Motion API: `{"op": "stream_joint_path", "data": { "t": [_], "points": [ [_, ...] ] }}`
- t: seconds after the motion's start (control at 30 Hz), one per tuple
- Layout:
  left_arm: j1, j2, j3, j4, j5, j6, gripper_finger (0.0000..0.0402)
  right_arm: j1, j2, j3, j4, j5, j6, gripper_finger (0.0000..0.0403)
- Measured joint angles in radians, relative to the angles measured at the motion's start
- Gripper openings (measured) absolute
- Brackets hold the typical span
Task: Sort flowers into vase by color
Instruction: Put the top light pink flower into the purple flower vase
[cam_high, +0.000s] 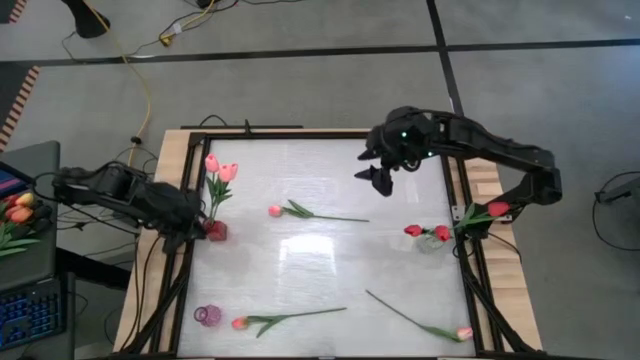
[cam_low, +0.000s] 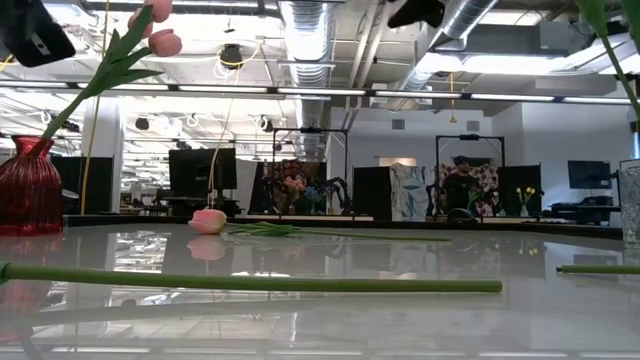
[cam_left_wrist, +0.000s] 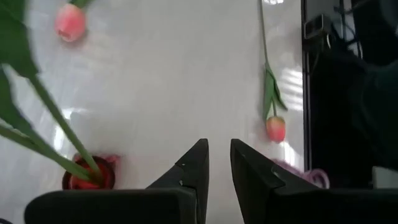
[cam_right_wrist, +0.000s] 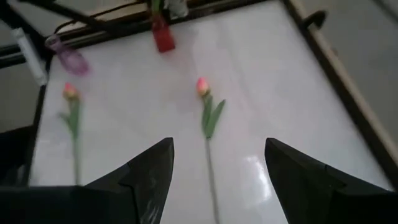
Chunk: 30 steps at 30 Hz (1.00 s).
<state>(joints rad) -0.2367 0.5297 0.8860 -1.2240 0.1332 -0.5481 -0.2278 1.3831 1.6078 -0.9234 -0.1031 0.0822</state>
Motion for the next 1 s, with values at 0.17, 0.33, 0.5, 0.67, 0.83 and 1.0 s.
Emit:
{"op": "stream_joint_path", "data": {
  "t": [0.17,0.33,0.5,0.67,0.83,1.0],
  "points": [
    [0.0,0.0,-0.036,0.001,0.032,0.068,0.0052,-0.039,-0.002,0.004,0.092,0.05,0.022,0.028],
    [0.0,0.0,-0.067,0.001,0.096,0.096,0.0052,-0.053,0.04,-0.008,0.085,0.048,0.057,0.028],
    [0.0,0.0,-0.073,-0.014,0.114,0.129,0.0052,-0.012,0.045,-0.008,0.027,0.046,0.104,0.028],
    [0.0,0.0,-0.073,-0.016,0.086,0.176,0.0052,0.03,0.042,0.041,0.03,0.048,0.107,0.028],
    [0.0,0.0,-0.073,-0.016,0.081,0.16,0.0052,0.038,0.041,0.067,0.056,0.049,0.103,0.028],
    [0.0,0.0,-0.073,-0.016,0.081,0.136,0.0052,0.045,0.045,0.066,0.068,0.051,0.101,0.028]
  ]
}}
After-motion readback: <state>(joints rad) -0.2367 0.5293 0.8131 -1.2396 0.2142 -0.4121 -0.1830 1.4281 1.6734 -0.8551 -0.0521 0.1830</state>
